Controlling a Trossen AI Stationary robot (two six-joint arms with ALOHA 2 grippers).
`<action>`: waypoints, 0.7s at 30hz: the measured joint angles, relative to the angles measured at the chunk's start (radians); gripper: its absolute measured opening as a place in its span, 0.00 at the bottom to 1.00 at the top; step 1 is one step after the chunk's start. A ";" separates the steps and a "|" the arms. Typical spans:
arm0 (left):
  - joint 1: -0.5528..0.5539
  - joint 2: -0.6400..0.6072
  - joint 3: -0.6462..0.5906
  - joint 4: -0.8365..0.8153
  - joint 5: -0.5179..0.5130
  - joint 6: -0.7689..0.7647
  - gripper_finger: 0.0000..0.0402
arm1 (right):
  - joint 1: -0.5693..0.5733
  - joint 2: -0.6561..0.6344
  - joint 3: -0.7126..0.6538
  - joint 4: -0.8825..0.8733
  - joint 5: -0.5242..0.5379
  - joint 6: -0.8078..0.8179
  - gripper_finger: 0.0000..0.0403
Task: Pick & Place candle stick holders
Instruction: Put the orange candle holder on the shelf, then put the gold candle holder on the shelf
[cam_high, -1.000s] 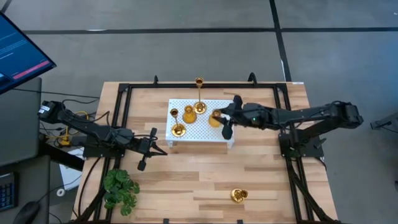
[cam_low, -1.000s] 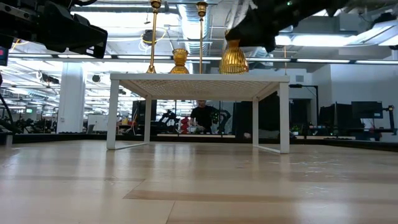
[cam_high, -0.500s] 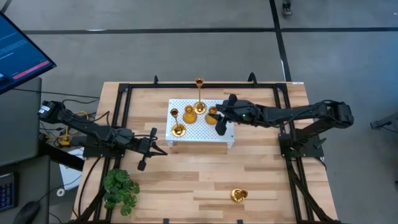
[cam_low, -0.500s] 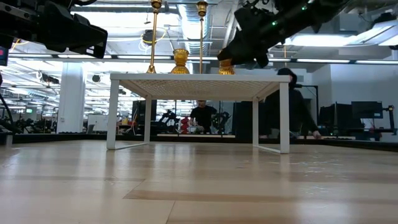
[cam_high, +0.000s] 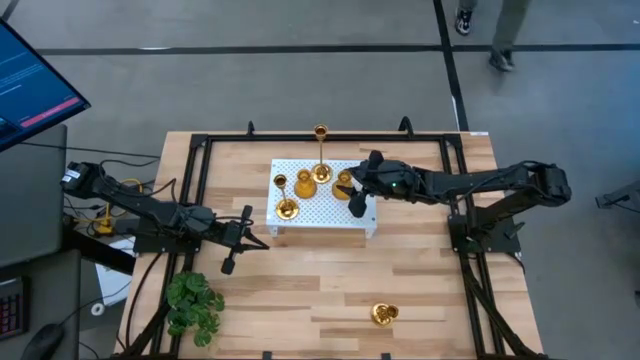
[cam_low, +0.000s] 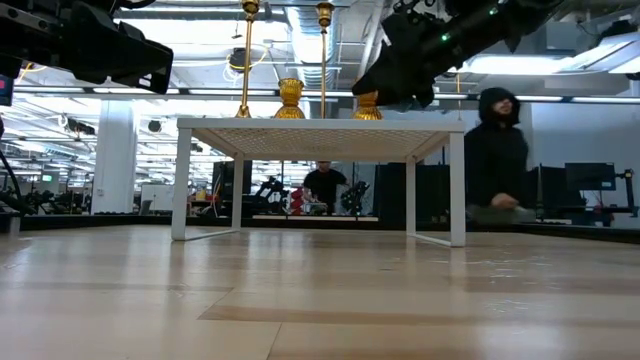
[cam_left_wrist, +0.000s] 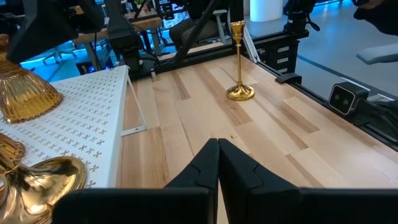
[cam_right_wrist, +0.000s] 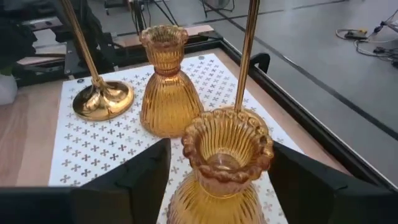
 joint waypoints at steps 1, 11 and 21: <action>0.000 0.000 0.000 0.000 0.000 0.000 0.02 | 0.001 -0.007 0.000 -0.004 0.000 -0.003 0.62; 0.000 0.002 0.000 0.000 0.001 0.000 0.02 | 0.050 -0.131 0.000 -0.064 0.000 -0.030 0.63; 0.000 0.002 0.000 0.000 0.001 -0.018 0.02 | 0.157 -0.323 0.000 -0.167 0.003 -0.026 0.63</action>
